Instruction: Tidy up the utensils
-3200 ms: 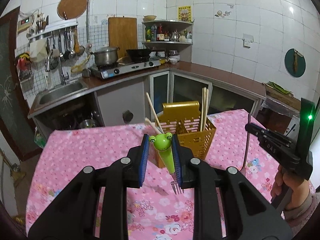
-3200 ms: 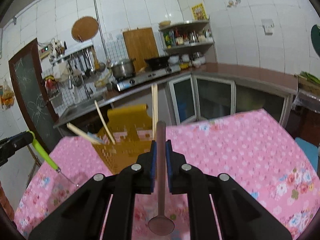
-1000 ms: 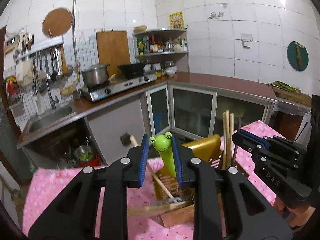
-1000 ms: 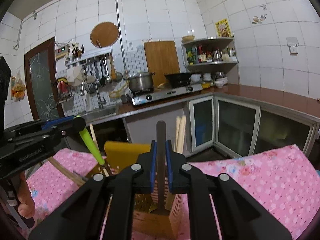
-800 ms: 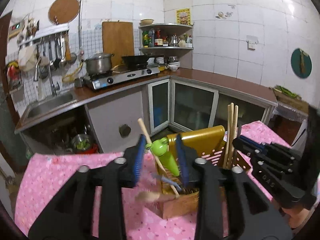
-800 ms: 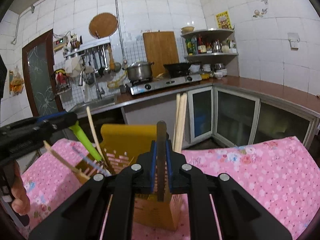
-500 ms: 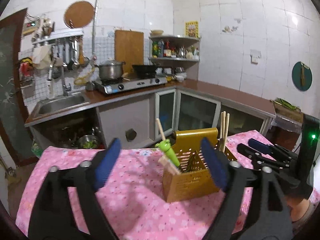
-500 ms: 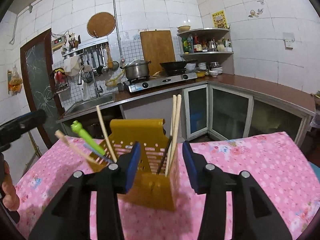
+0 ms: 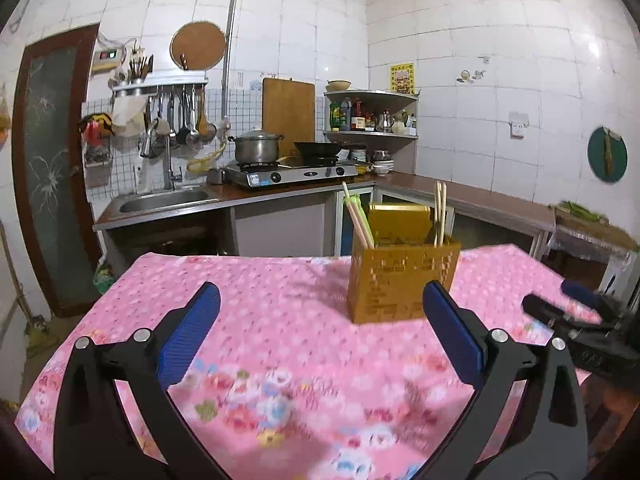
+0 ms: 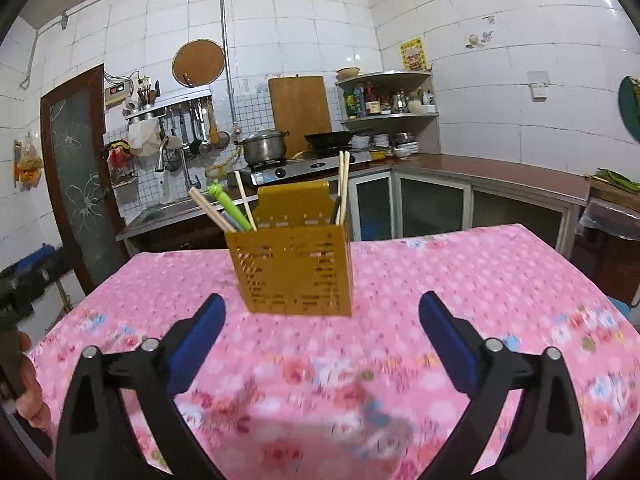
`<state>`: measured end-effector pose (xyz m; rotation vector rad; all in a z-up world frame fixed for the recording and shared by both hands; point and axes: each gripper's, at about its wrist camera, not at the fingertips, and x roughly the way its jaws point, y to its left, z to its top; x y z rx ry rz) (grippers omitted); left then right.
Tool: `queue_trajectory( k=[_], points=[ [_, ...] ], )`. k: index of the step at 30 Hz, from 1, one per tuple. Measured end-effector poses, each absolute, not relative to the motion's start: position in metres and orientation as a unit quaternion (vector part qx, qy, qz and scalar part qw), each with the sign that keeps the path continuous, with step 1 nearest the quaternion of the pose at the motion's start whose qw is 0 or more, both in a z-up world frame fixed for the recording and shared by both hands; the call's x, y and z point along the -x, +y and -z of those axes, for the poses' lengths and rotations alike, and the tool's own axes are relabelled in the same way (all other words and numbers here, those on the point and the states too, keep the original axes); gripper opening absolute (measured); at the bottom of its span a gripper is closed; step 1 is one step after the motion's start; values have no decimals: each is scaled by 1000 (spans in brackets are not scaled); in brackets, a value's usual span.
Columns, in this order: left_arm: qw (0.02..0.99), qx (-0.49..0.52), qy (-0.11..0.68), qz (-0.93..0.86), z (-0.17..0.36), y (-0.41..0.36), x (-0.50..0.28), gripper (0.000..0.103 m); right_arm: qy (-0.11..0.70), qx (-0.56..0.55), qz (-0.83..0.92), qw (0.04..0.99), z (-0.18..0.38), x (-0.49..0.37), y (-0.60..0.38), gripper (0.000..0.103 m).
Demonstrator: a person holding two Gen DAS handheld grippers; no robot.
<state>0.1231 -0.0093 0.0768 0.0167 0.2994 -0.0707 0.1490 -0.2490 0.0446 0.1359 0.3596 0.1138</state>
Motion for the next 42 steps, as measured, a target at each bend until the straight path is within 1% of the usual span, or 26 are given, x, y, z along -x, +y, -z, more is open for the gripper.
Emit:
queue_trajectory(
  k=[4,7,13,18,29,42],
  points=[
    [990,-22,137,21,-50,-11,-107,98,156,-43,-42,986,-29,-123,-236,98],
    [989,-15,147,16,-33,-9,-107,98,139,-18,-26,990,-17,-114,-228,98],
    [992,-14,128,-6,-16,-6,-103,98,133,-13,-9,991,-11,-104,-227,99],
    [993,-20,117,-9,-16,-7,-98,98,148,-15,-19,989,-9,-109,-225,99],
    [992,-24,125,-4,-15,-7,-99,98,155,-33,-8,987,-6,-109,-233,99],
    [991,-24,130,1,-15,-9,-101,98,150,-15,-7,989,-7,-107,-226,99]
  ],
)
